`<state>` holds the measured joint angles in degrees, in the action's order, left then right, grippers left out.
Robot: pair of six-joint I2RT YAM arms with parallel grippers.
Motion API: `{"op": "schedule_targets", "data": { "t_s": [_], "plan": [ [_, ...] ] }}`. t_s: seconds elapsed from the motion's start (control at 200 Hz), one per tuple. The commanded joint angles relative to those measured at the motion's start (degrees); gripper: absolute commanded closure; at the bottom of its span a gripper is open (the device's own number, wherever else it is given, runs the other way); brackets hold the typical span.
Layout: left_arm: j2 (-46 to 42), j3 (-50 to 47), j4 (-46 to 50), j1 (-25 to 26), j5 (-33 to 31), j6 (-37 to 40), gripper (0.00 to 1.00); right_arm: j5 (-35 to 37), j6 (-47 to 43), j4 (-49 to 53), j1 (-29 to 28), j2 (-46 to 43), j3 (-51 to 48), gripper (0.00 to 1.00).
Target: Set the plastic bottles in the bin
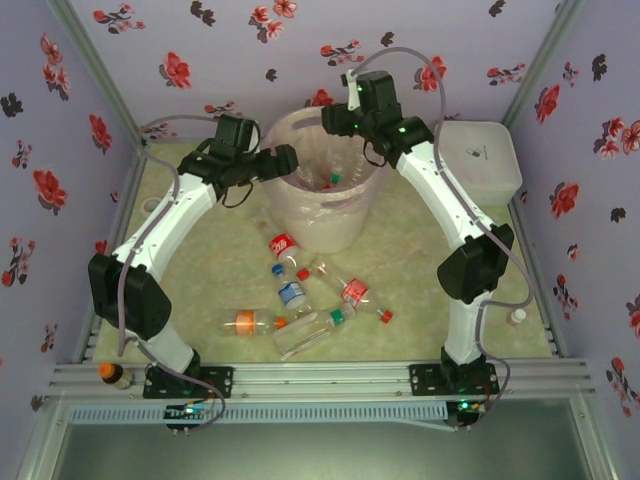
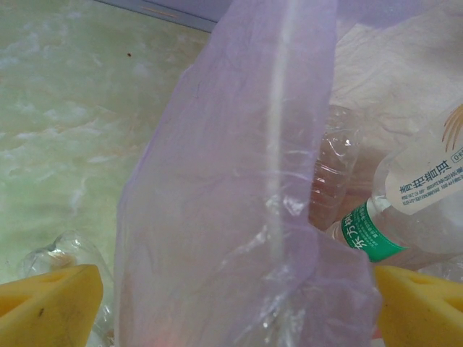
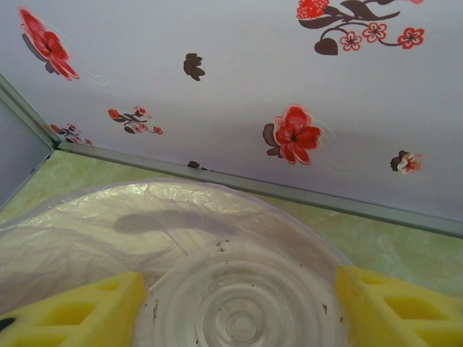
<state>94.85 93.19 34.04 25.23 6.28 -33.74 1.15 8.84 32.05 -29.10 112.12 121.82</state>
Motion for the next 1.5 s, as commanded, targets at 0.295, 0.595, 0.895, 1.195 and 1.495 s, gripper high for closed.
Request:
{"op": "schedule_targets", "data": {
  "t_s": [0.295,0.595,0.895,1.195,1.495],
  "plan": [
    [-0.01,0.78,-1.51,0.2,1.1,1.15,0.05,3.04,1.64,27.27,-1.93,-0.72,12.42,0.08],
    [-0.97,0.18,-1.26,0.22,0.84,1.51,0.05,7.02,0.19,26.7,-0.23,-2.44,19.46,0.02],
    [-1.33,-0.22,-1.22,0.18,0.75,1.32,0.05,4.77,5.44,10.39,2.32,3.73,20.36,0.47],
    [-0.04,0.71,-0.2,0.19,2.42,2.16,0.05,3.66,3.58,4.83,1.92,13.62,27.68,0.73],
    [0.6,2.04,-0.56,0.21,2.9,1.62,0.05,3.67,-2.2,10.13,0.58,3.29,7.53,0.83]
  ]
}}
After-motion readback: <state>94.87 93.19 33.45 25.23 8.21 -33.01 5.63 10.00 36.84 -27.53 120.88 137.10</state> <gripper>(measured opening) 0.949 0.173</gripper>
